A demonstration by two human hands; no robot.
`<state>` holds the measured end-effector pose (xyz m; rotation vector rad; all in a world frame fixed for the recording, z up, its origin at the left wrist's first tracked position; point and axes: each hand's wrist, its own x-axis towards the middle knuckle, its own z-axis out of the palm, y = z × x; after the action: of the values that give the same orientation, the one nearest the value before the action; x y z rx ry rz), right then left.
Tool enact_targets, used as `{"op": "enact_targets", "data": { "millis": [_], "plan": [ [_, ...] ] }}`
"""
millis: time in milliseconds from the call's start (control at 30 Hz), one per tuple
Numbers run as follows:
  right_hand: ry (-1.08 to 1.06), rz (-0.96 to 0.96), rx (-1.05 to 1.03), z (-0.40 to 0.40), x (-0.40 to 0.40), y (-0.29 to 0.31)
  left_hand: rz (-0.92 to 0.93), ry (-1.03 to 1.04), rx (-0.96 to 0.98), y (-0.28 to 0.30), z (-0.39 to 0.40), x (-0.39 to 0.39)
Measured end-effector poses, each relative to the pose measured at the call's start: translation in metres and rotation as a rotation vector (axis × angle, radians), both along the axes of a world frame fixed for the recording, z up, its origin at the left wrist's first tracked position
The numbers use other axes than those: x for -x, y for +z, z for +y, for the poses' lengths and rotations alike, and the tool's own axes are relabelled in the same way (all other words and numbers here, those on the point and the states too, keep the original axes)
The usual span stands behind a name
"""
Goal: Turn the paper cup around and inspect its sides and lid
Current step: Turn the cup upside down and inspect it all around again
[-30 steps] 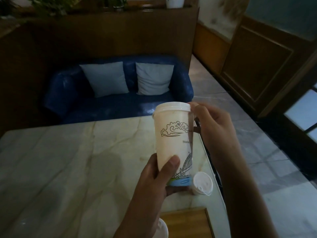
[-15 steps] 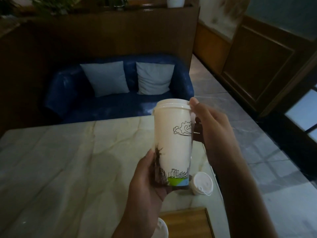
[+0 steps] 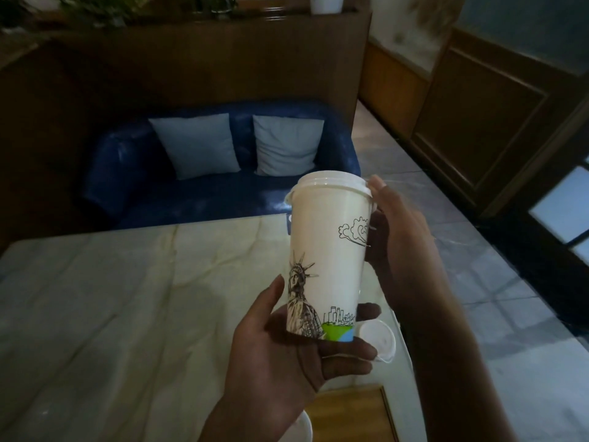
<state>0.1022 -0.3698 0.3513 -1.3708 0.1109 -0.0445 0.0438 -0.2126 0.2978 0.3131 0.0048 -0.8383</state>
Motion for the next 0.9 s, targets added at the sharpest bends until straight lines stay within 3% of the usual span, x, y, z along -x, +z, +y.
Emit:
{"op": "enact_targets", "data": {
  "millis": [267,900],
  "plan": [
    [0.006,-0.013,-0.001,0.000,-0.001,-0.004,-0.089,-0.031,-0.007,-0.001,-0.001,0.001],
    [-0.066,-0.042,0.020,-0.003,-0.001,-0.008,-0.049,0.047,-0.077,0.014,0.002,0.004]
  ]
}}
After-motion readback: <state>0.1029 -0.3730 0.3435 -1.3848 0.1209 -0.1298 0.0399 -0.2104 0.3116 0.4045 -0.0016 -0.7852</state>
